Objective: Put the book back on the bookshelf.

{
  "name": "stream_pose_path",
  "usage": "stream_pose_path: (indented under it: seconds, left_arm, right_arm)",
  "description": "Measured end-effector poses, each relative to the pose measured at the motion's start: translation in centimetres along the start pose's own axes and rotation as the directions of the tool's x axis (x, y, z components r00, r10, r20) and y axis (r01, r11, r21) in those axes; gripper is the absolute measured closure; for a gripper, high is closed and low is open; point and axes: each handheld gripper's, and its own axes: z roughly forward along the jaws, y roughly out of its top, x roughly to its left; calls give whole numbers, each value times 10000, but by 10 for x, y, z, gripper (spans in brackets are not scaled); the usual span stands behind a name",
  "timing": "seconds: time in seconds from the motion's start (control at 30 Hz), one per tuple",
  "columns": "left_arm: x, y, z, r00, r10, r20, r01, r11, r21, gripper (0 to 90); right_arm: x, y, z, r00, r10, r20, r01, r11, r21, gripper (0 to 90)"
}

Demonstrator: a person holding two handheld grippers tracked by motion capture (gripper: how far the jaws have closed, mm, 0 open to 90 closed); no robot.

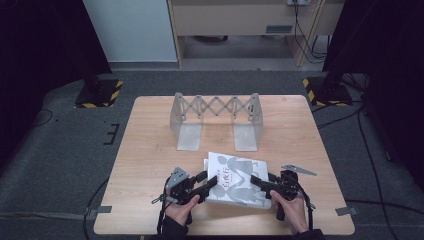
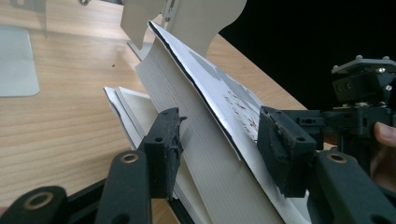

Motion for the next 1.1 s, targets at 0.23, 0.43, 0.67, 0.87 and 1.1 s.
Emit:
stream_pose_path:
  seconds: [0.23, 0.43, 0.67, 0.87, 1.1]
  left_arm:
    - [-11, 12, 3, 9993, 341, 125, -337, 9991, -274, 512]
    - [-18, 18, 6, 9984, 506, 234, -496, 9979, -418, 517]
    - [-14, 9, 12, 9994, 109, 325, -100, 9996, -274, 517]
    - [-12, 7, 7, 9994, 72, 344, -68, 9999, -121, 517]
    - [-1, 10, -6, 9998, -51, 172, 55, 9996, -277, 519]
  right_arm:
    - [-5, 3, -6, 9987, 460, -206, -462, 9988, -127, 175]
    - [-10, 5, -10, 9957, 797, -468, -805, 9967, -146, 175]
    - [-15, 7, -13, 9989, 406, -225, -412, 9987, -303, 172]
    - [-12, 7, -10, 9995, 259, -169, -262, 9995, -189, 170]
    - [-2, 4, 2, 9984, 440, -342, -447, 9988, -204, 170]
